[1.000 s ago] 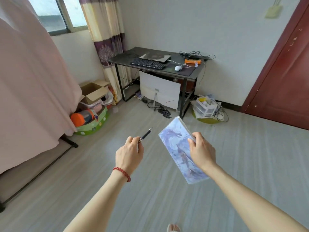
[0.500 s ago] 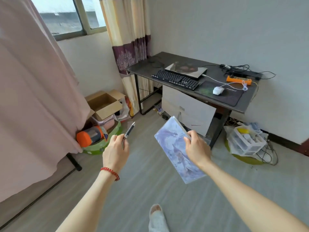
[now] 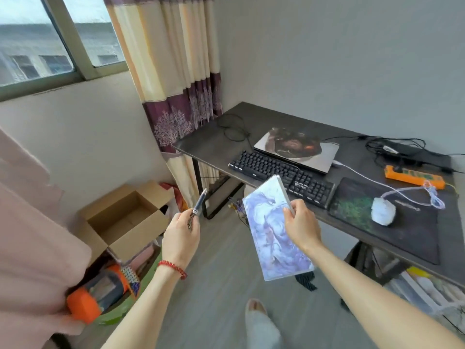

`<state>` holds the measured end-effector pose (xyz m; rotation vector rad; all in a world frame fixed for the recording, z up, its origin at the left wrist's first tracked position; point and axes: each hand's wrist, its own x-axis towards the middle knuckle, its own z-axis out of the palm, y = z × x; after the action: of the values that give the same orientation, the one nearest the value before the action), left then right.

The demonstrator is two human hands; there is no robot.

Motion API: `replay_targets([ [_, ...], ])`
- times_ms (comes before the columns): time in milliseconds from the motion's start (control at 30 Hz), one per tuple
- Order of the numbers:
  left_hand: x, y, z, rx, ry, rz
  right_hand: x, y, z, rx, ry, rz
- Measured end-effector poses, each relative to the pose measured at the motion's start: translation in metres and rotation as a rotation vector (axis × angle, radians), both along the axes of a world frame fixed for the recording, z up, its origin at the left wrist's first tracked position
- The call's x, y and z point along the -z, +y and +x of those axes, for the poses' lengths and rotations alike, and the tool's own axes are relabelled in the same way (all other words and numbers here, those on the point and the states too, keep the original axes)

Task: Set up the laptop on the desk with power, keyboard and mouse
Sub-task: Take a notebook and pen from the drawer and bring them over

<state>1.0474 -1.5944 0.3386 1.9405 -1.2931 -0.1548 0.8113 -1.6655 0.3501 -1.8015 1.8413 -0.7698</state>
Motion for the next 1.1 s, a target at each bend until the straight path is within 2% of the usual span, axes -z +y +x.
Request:
replay_targets([
  [200,-0.004,-0.184,0.06,-0.066,0.098,0.028,0.009,-0.194,0.076,0.025,-0.183,0.046],
  [433,-0.005,-0.334,0.15,-0.13,0.186,0.053,0.031,-0.362,0.195,0.131,-0.552,0.311],
  [667,0.043,-0.484,0.253,-0.021,0.169,0.219,0.097,-0.495,0.31,0.299,-0.619,0.471],
  [800,0.07,-0.547,0.294,0.086,0.122,0.344,0.115,-0.539,0.35,0.399,-0.586,0.498],
  [933,0.099,-0.587,0.309,0.256,0.155,0.488,0.119,-0.553,0.363,0.449,-0.447,0.49],
  [1100,0.129,-0.61,0.293,0.397,0.166,0.643,0.133,-0.534,0.366,0.174,-0.055,0.571],
])
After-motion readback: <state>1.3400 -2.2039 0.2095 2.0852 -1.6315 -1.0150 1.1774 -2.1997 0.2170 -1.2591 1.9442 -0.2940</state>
